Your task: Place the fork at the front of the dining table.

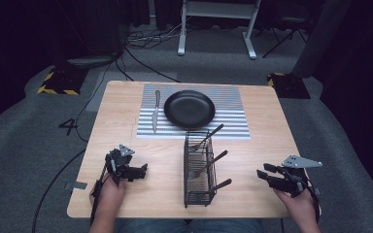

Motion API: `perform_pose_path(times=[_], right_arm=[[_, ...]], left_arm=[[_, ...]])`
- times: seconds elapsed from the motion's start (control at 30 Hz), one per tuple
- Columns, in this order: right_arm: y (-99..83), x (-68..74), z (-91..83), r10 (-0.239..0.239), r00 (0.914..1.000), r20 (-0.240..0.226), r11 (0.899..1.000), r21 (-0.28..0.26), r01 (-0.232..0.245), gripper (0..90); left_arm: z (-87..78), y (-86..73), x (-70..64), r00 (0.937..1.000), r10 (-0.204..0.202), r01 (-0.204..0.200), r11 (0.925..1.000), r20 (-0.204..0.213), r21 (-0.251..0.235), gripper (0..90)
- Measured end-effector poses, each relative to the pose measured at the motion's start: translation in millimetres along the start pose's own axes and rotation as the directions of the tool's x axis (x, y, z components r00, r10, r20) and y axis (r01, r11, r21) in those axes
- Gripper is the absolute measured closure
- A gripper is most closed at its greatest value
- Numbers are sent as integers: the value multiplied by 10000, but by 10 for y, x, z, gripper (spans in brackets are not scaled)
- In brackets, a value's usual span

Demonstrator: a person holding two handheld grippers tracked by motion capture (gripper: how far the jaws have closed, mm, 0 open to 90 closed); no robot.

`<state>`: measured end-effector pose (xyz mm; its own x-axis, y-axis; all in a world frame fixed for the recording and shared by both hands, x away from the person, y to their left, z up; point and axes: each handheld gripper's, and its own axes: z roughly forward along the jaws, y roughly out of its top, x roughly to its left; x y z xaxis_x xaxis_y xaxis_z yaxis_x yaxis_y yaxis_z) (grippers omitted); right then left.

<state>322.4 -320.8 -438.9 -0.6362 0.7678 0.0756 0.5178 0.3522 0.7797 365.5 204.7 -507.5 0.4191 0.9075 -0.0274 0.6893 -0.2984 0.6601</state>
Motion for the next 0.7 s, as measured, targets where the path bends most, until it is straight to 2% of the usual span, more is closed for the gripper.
perform_pose_path(times=[0.07, 0.13, 0.2, 0.23, 0.3, 0.37, 0.4, 0.5, 0.53, 0.63, 0.7], right_arm=[[22, 32, -17, -39, 9999, -109, 10000, -39, 38, 574], [134, 186, -71, -362, 9982, -485, 9993, -113, 357, 588], [156, 219, -81, -448, 9976, -525, 9989, -132, 442, 588], [206, 307, -109, -670, 9955, -676, 9976, -192, 659, 588], [246, 383, -133, -882, 9924, -855, 9960, -195, 868, 587], [260, 409, -142, -951, 9911, -927, 9954, -190, 937, 586], [300, 485, -174, -1176, 9871, -1084, 9930, -235, 1158, 581], [336, 545, -200, -1278, 9835, -1283, 9917, -315, 1248, 577], [373, 603, -216, -1396, 9788, -1498, 9901, -385, 1353, 574], [427, 701, -217, -1574, 9719, -1750, 9874, -434, 1521, 570], [440, 728, -216, -1611, 9698, -1829, 9868, -442, 1556, 570]], left_arm=[[2, 2, 0, 10000, -23, 23, 10000, 24, 7, 0], [5, 7, 2, 10000, -33, 33, 10000, 26, 17, 0], [7, 8, 3, 10000, -29, 29, 10000, 33, 14, 0], [7, 9, 4, 10000, -27, 27, 10000, 28, 15, 0], [7, 9, 4, 10000, -29, 29, 10000, 27, 15, 0], [7, 9, 4, 10000, -30, 30, 10000, 27, 14, 0], [7, 9, 4, 10000, -29, 29, 10000, 27, 16, 0], [7, 9, 4, 10000, -29, 29, 10000, 27, 15, 0], [7, 9, 4, 10000, -31, 31, 10000, 28, 17, 0], [7, 9, 4, 10000, -29, 29, 10000, 29, 18, 0], [7, 9, 4, 10000, -29, 29, 10000, 28, 17, 0]])
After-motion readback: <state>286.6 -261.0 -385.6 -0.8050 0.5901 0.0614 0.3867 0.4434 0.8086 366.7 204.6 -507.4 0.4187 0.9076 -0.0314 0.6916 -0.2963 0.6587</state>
